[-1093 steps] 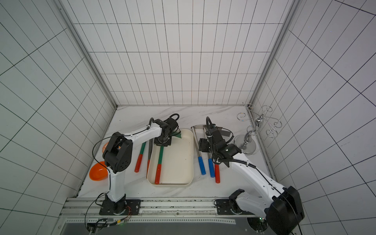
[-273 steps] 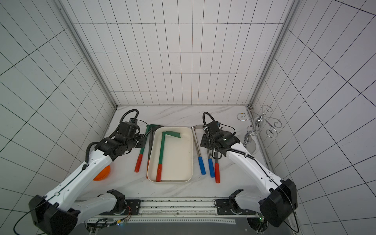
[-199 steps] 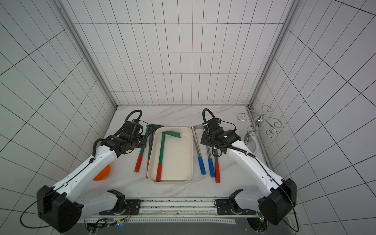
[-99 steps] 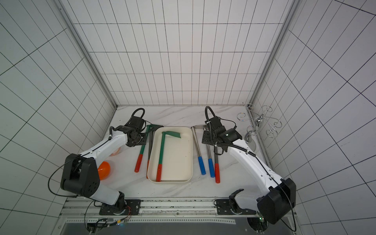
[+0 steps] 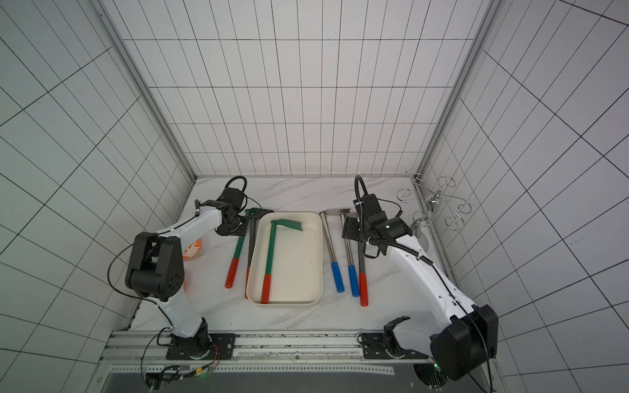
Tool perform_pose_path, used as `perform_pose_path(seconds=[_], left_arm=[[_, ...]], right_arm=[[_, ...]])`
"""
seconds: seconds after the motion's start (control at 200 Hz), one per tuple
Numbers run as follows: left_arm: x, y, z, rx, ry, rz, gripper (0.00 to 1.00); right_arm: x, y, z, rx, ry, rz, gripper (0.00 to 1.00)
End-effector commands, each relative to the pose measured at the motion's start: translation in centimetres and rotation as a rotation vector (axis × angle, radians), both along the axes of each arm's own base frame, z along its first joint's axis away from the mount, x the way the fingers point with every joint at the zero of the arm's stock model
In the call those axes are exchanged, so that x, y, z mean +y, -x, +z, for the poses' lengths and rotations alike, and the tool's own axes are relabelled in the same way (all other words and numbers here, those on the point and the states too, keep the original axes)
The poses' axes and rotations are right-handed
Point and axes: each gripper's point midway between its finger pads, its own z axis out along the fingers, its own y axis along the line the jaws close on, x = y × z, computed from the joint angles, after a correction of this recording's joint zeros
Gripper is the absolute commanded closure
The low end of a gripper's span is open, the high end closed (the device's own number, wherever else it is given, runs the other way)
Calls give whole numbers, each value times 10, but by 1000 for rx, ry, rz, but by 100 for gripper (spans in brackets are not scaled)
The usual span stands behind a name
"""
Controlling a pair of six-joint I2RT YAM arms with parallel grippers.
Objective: Put the small hoe into the storage box
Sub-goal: Pick up the hoe from the center of the board.
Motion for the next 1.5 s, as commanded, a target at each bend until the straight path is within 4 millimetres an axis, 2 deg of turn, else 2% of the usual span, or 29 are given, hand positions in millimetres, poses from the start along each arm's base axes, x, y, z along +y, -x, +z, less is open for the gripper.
perform_pose_path(seconds=[0.0, 0.245, 0.43, 0.895, 1.21, 1.5], left_arm=[[-3, -17, 0, -24, 9, -36, 48], [0, -29, -17, -13, 2, -49, 51], [-1, -39, -20, -23, 19, -50, 52], [-1, -50, -46, 15, 14, -43, 54], [2, -50, -52, 23, 15, -30, 61], [9, -50, -49, 23, 1, -14, 70]], right_arm=[[-4, 5, -19, 39, 14, 12, 30], [-3, 6, -27, 58, 11, 18, 30], [-2, 9, -32, 73, 7, 26, 30], [-9, 13, -44, 97, 32, 21, 30], [-12, 14, -51, 109, 50, 23, 30], [-11, 14, -52, 111, 46, 28, 30]])
